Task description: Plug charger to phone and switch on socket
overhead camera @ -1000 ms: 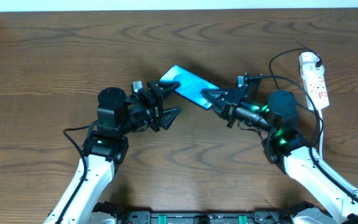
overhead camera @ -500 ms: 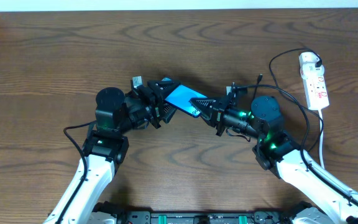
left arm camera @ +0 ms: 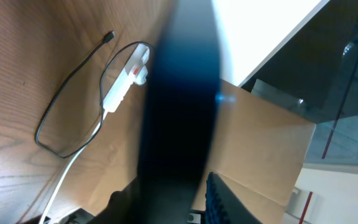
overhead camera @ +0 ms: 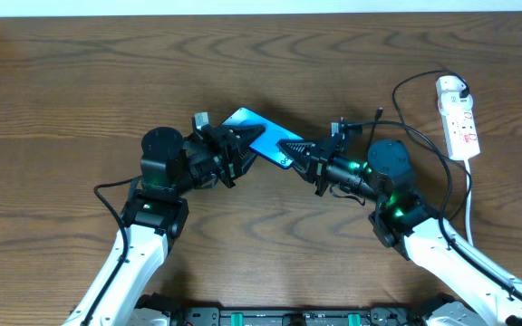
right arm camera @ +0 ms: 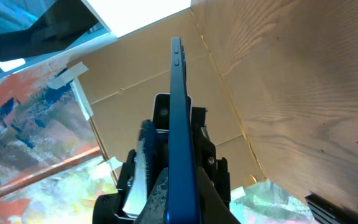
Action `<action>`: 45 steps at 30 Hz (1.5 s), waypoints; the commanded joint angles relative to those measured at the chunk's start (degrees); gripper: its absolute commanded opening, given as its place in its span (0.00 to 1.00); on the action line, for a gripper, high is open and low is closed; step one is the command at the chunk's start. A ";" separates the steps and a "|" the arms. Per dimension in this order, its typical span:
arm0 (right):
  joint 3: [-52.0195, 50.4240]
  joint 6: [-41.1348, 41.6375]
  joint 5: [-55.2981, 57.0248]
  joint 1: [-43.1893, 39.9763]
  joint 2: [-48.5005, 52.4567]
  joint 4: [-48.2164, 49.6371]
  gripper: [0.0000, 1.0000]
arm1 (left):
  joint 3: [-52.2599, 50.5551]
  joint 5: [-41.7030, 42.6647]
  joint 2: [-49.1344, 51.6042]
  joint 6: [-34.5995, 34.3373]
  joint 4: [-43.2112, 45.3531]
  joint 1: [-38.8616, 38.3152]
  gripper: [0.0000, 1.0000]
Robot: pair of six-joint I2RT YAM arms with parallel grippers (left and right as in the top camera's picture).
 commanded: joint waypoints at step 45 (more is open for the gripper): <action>0.37 -58.12 13.16 -1.46 -0.79 -9.29 0.69 | 0.48 -11.76 3.17 12.63 -5.66 1.46 0.08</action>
